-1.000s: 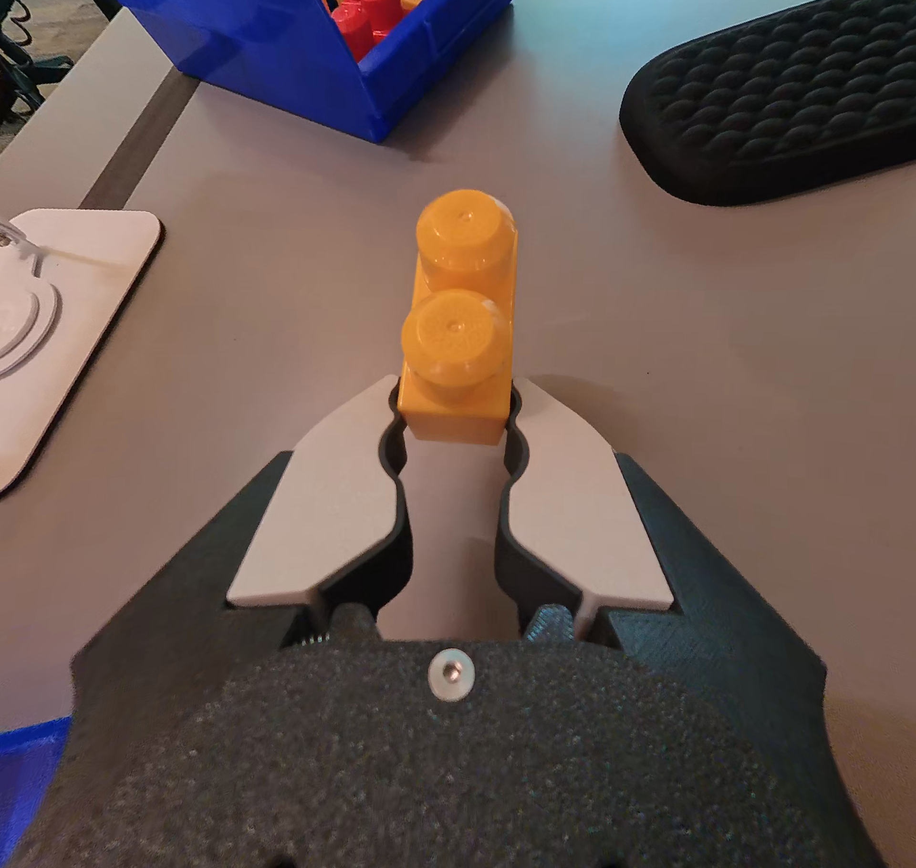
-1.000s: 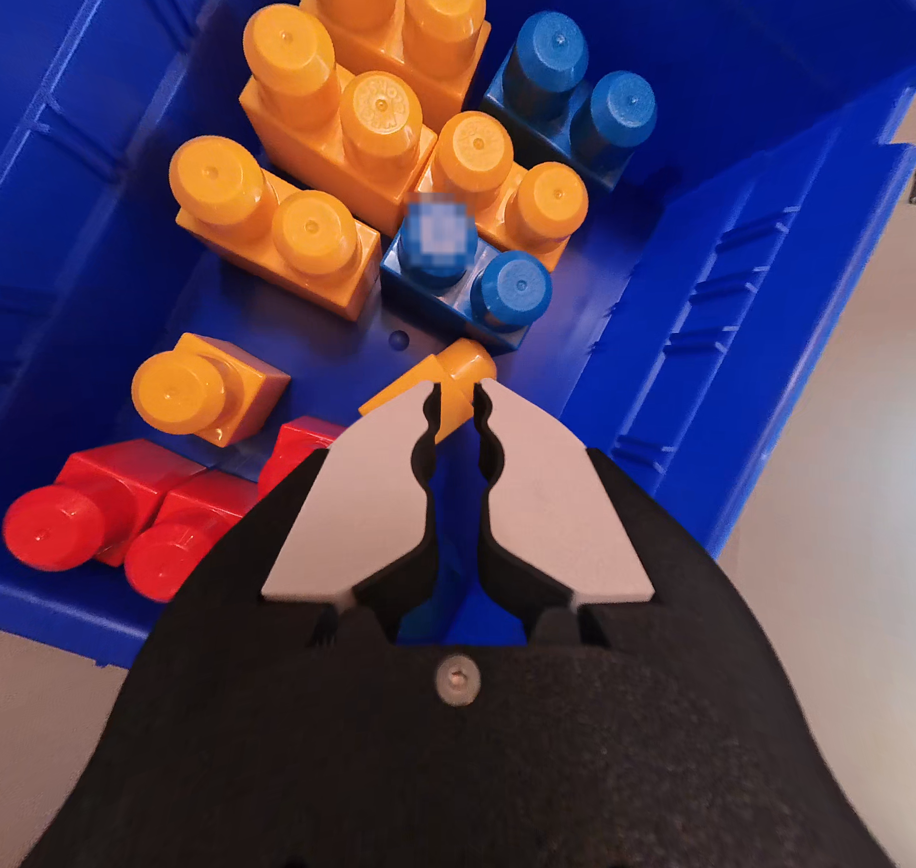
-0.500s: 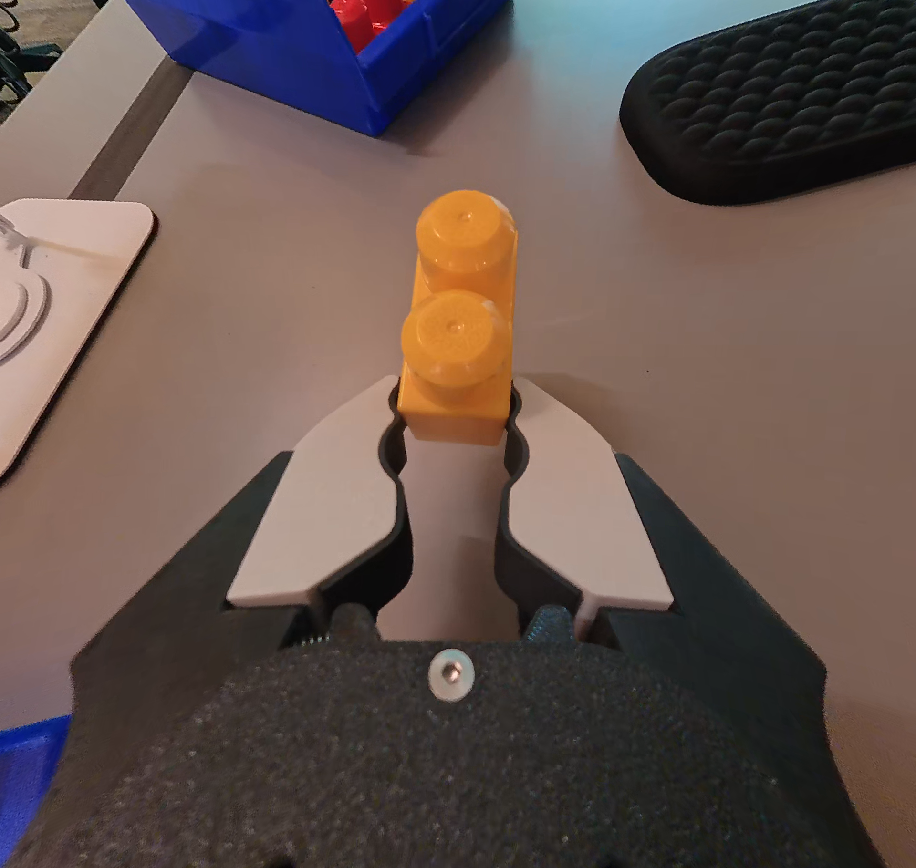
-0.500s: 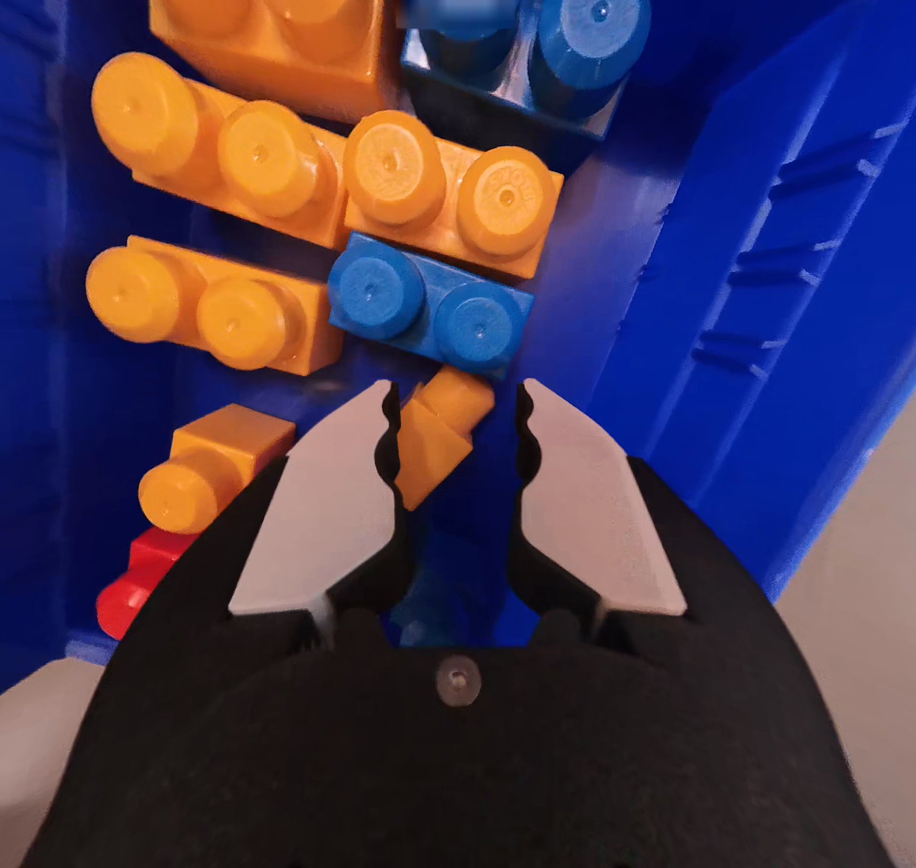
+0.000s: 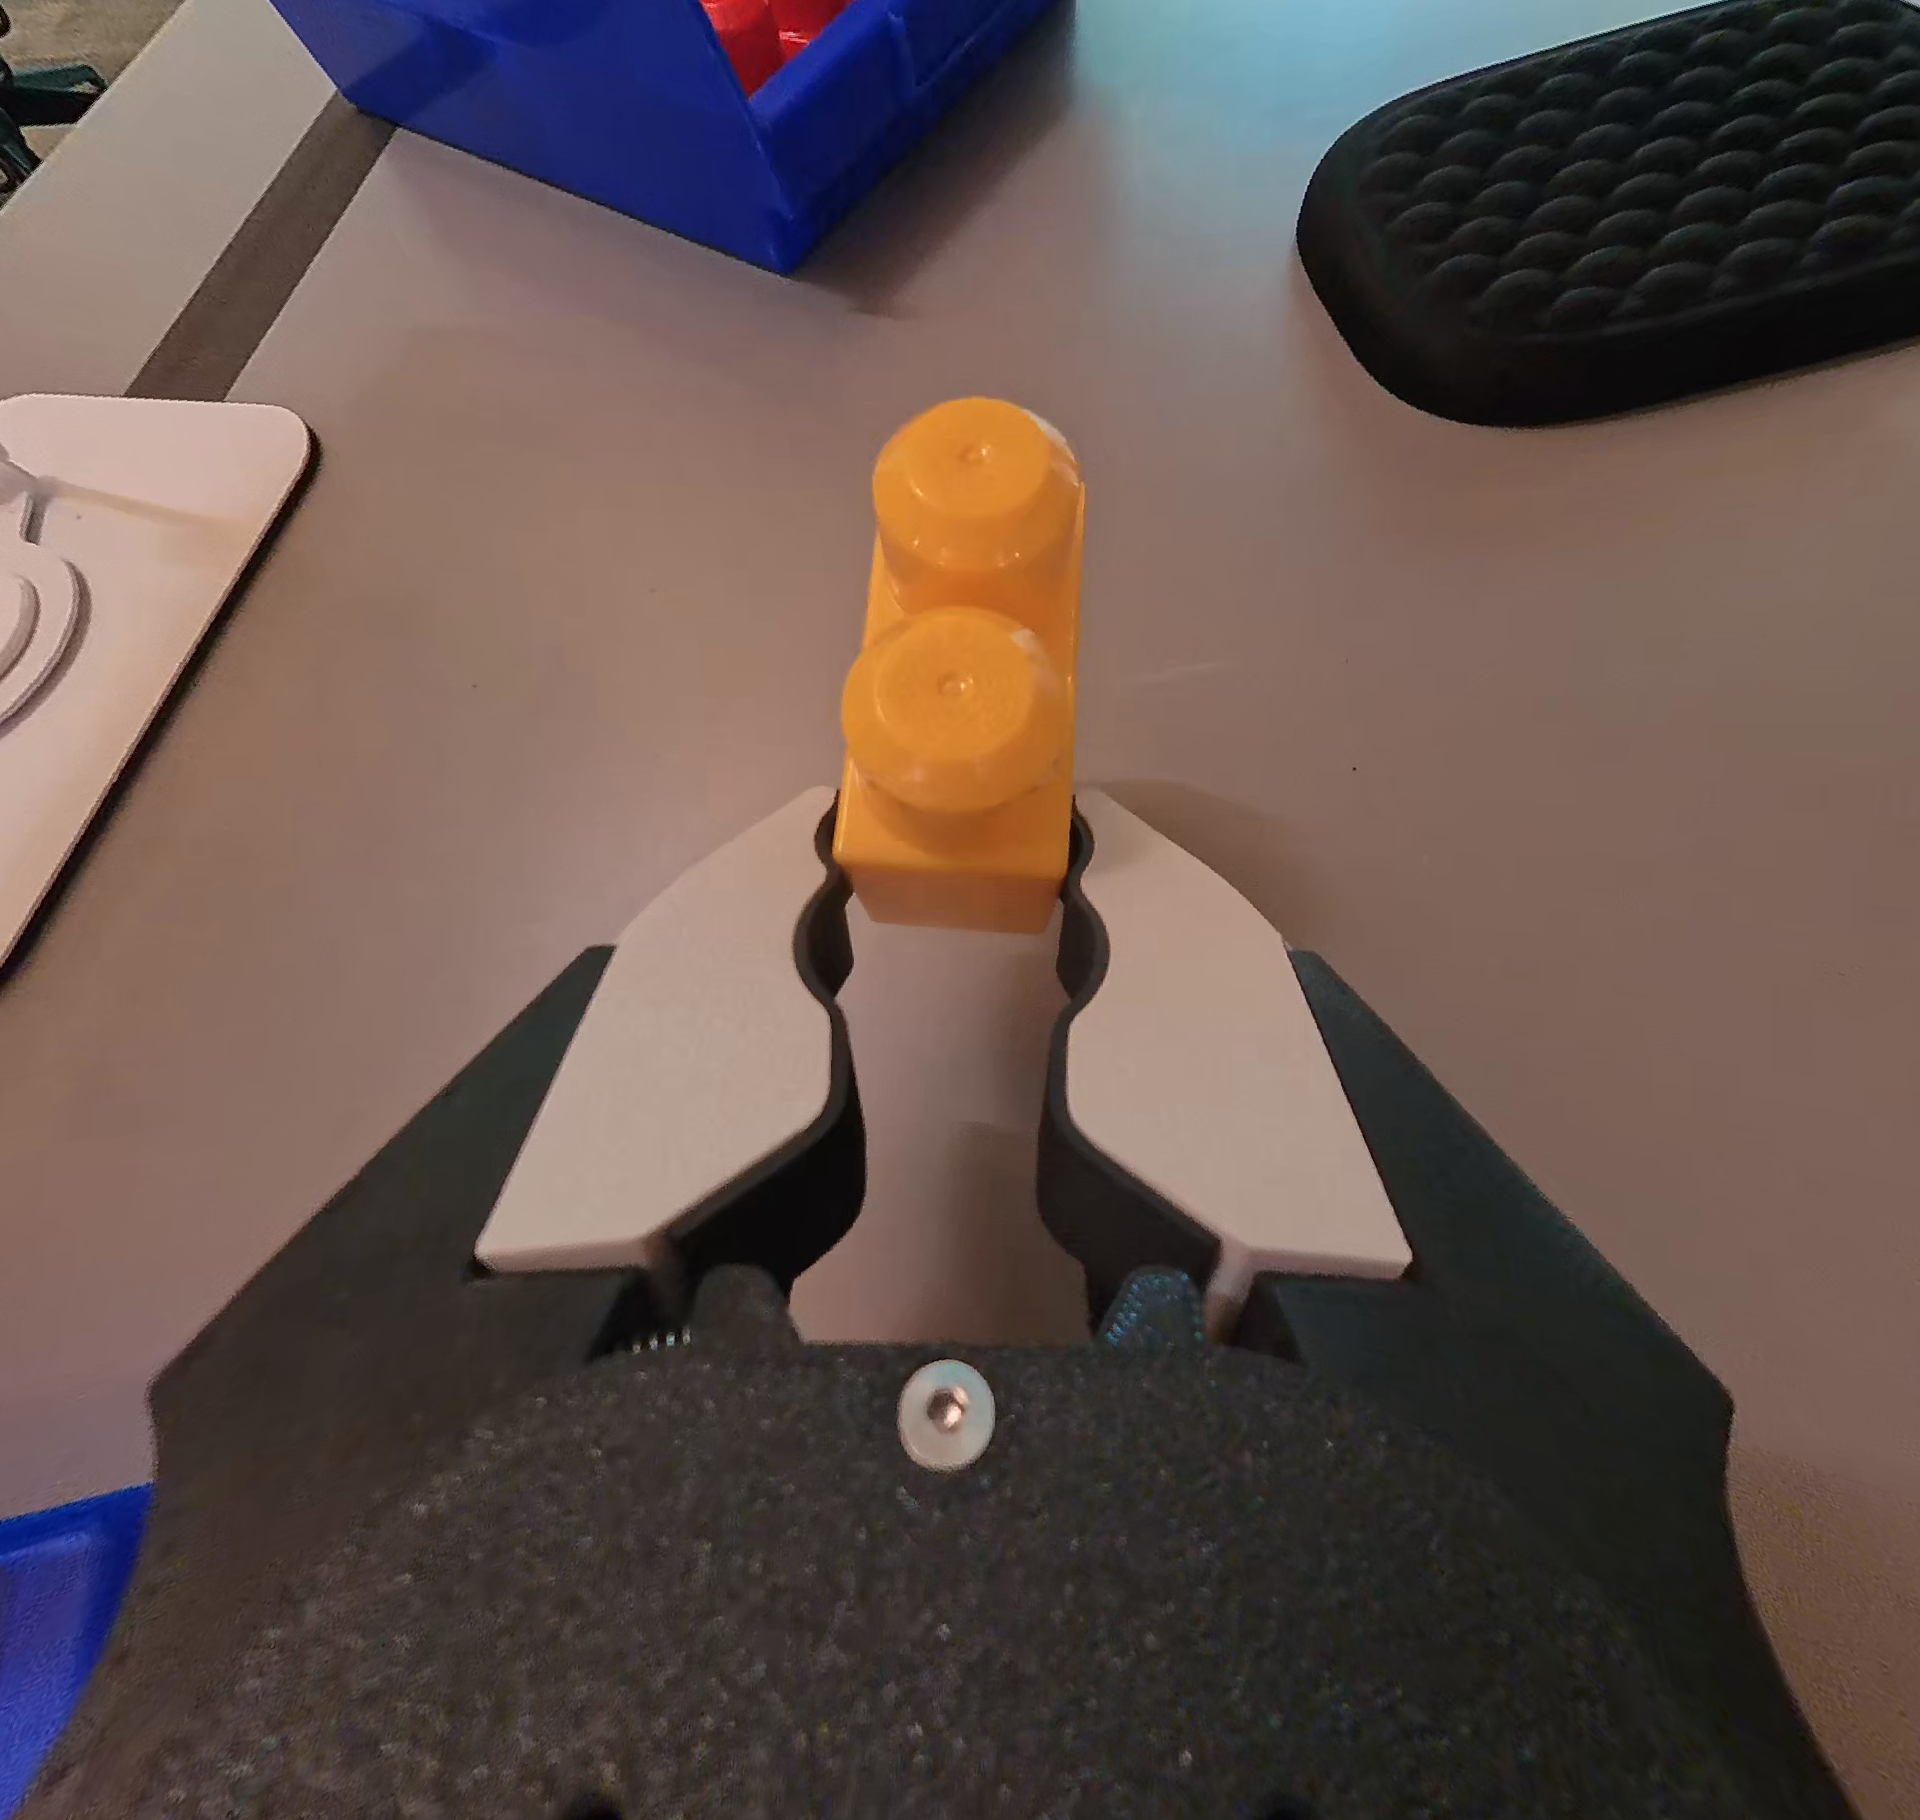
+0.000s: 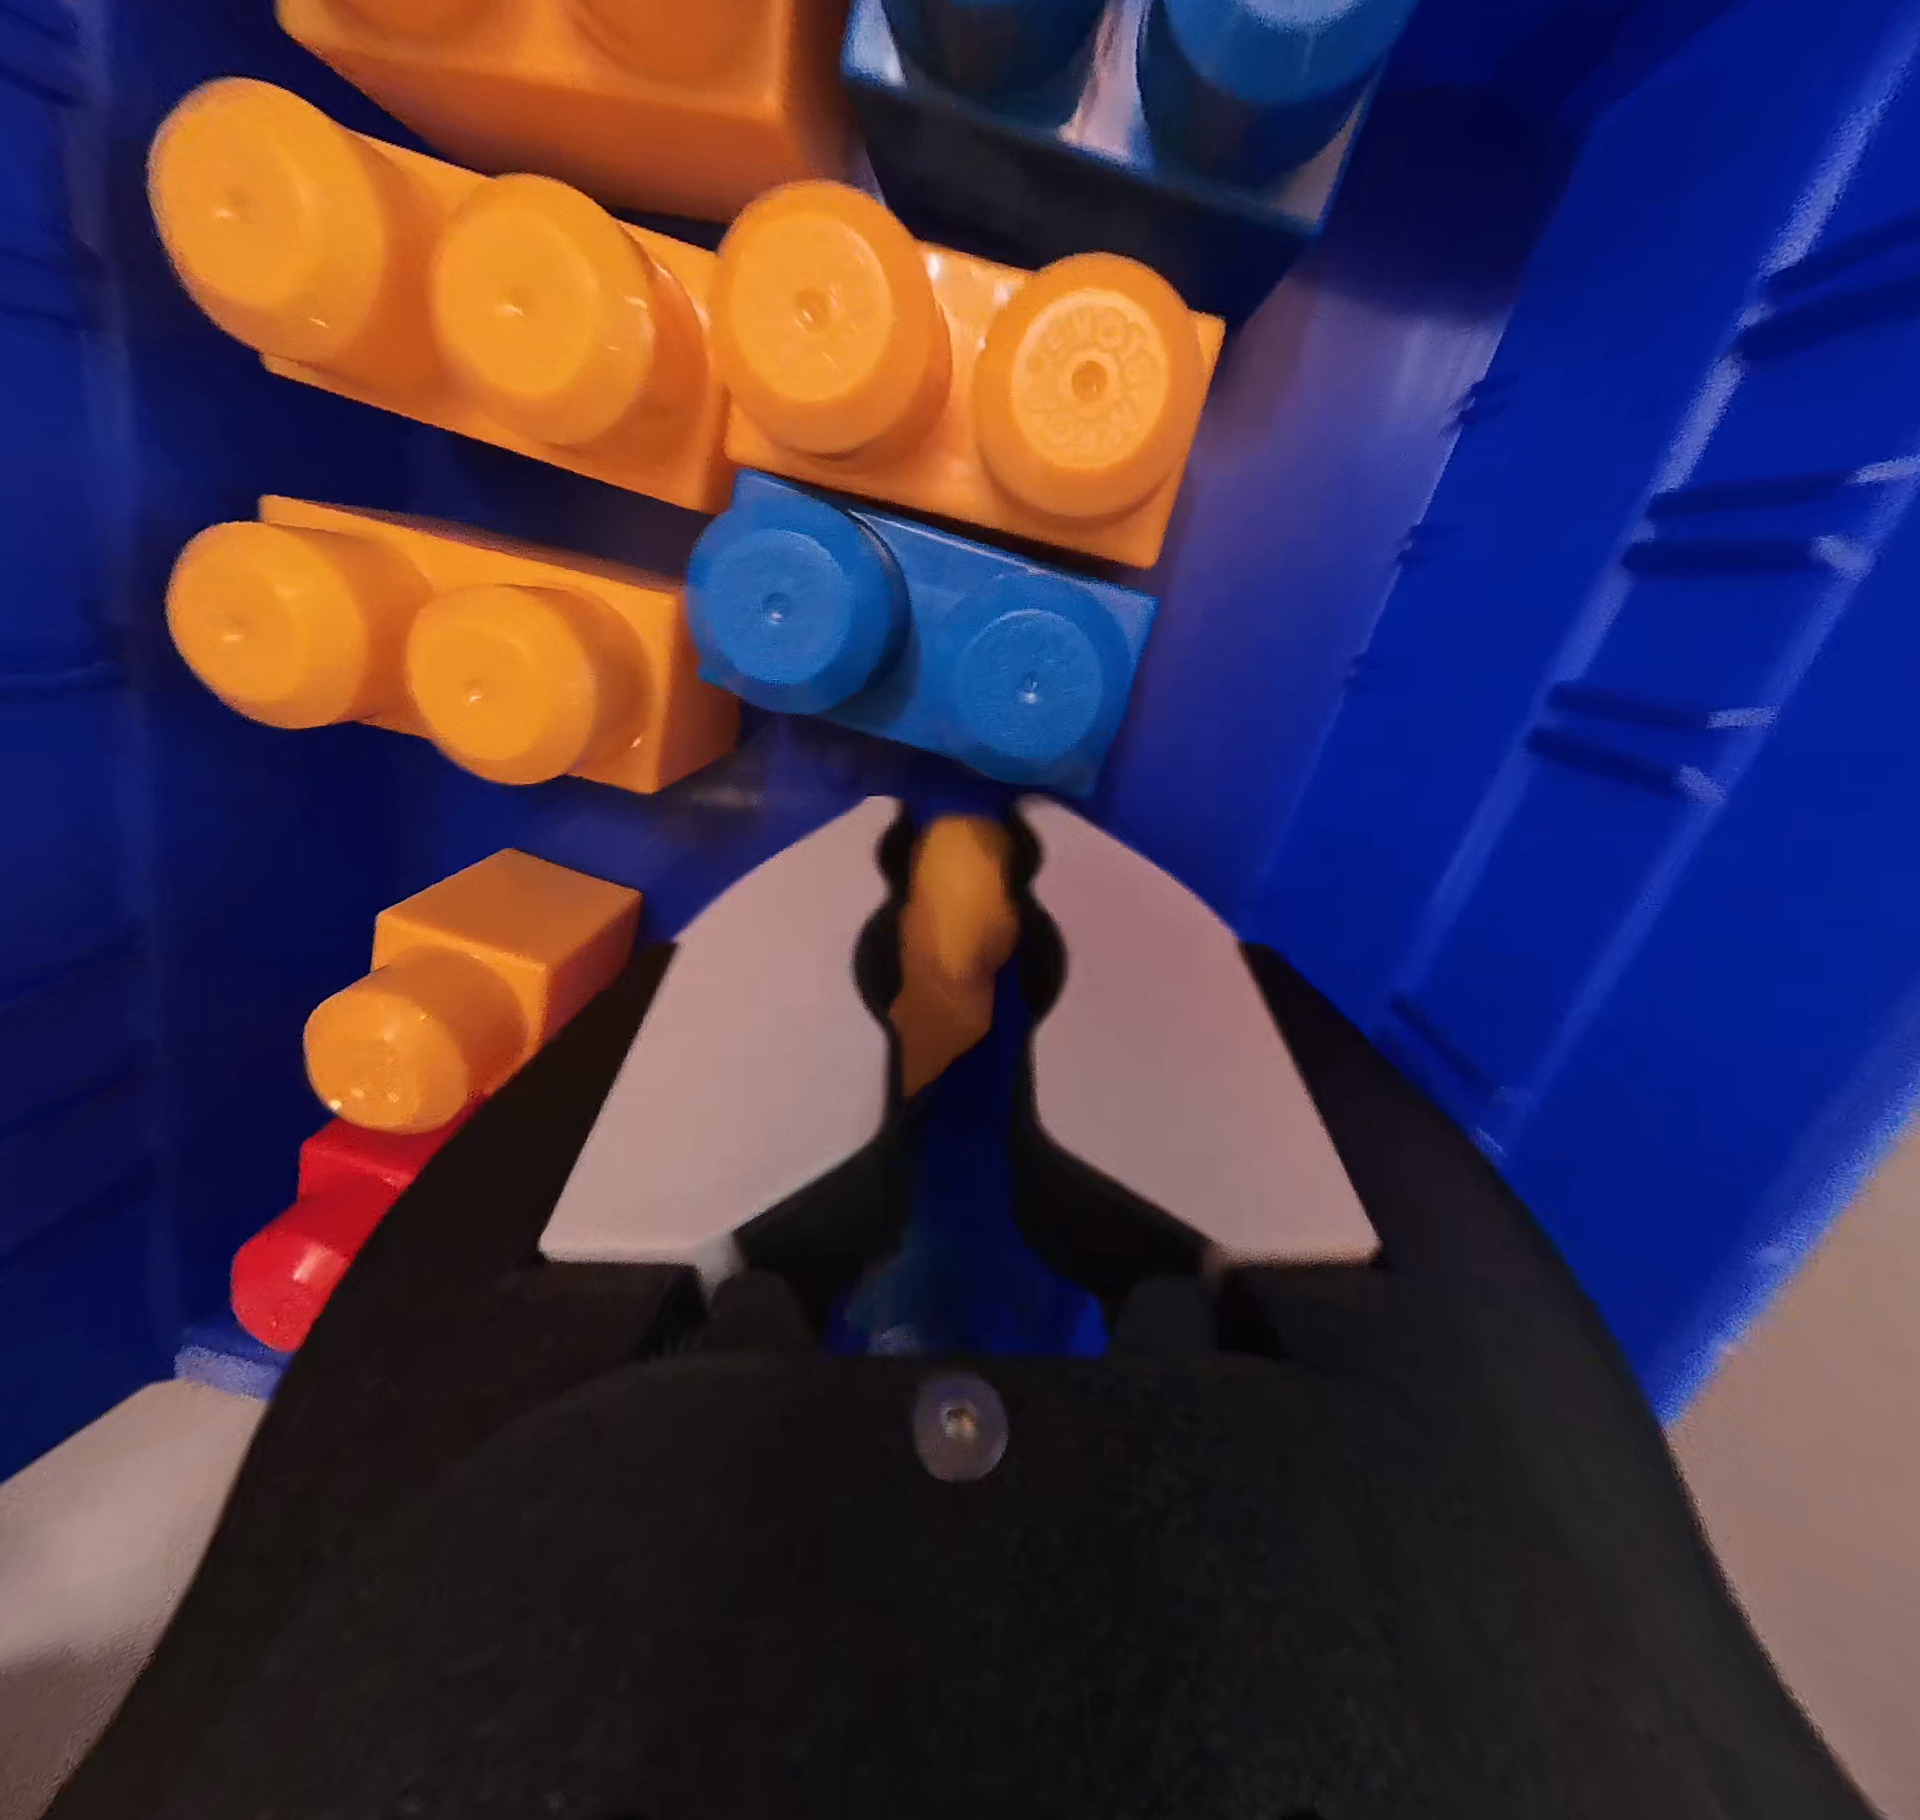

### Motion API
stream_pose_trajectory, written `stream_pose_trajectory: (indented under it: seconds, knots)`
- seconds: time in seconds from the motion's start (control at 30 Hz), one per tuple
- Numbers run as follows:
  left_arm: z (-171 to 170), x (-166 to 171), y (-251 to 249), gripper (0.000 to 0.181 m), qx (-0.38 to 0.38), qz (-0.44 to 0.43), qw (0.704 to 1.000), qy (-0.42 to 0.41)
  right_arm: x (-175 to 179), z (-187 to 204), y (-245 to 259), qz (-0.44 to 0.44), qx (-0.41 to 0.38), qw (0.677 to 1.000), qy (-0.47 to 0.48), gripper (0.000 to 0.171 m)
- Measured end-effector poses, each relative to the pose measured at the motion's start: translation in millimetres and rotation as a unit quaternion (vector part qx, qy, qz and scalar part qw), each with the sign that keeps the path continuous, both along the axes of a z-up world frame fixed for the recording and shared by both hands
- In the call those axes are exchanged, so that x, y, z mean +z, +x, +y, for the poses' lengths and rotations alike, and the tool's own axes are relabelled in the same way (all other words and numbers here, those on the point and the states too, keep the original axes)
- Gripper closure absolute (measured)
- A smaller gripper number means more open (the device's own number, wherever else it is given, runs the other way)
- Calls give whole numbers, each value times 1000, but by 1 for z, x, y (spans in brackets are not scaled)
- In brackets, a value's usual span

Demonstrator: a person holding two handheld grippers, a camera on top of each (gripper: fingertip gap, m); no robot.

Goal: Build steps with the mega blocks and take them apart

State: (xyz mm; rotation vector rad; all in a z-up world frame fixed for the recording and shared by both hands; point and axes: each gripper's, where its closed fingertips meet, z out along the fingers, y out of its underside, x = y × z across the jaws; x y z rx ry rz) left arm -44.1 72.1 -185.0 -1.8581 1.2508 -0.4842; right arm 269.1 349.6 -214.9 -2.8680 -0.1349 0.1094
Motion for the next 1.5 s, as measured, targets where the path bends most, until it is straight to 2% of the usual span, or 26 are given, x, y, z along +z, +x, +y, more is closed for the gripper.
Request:
stream_pose_trajectory:
  seconds: [0.03, 0.17, 0.37, 0.5, 0.6, 0.7, 0.77, 0.83, 1.2, 1.3, 1.5]
  knots:
    - [0, 0, 0, 144, 0, 1, 1000, 0, 7, 4, 0, -3, 7, 1000, 25, 171]
    - [0, -1, 1, 144, -1, 4, 1000, 1, 17, 0, -2, -28, 52, 997, 47, 171]
    - [-1, -4, 2, 144, -1, 8, 1000, -2, 19, -7, 6, -53, 73, 995, 47, 171]
    - [-1, -4, 2, 144, -2, 8, 1000, -2, 18, -14, 7, -89, 167, 982, 23, 171]
    - [-1, -5, 2, 144, -2, 9, 1000, -2, 27, -12, 9, -166, 318, 933, 33, 165]
    - [-1, -4, 2, 144, -3, 9, 1000, -1, 31, -21, 2, -210, 484, 849, 28, 151]
    - [-1, -4, 2, 144, -5, 8, 1000, 1, 30, -28, -2, -220, 552, 804, 21, 148]
    - [-1, -4, 3, 144, -7, 7, 1000, 1, 28, -33, -4, -216, 596, 773, 17, 148]
    - [1, -14, 5, 143, -14, 7, 1000, -20, 13, -36, 6, -273, 733, 623, -20, 131]
    - [1, -17, 4, 143, -15, 7, 1000, -26, 9, -32, 8, -284, 746, 602, -25, 131]
    - [1, -20, 6, 143, -18, 6, 999, -32, -3, -25, 17, -290, 757, 585, -26, 133]
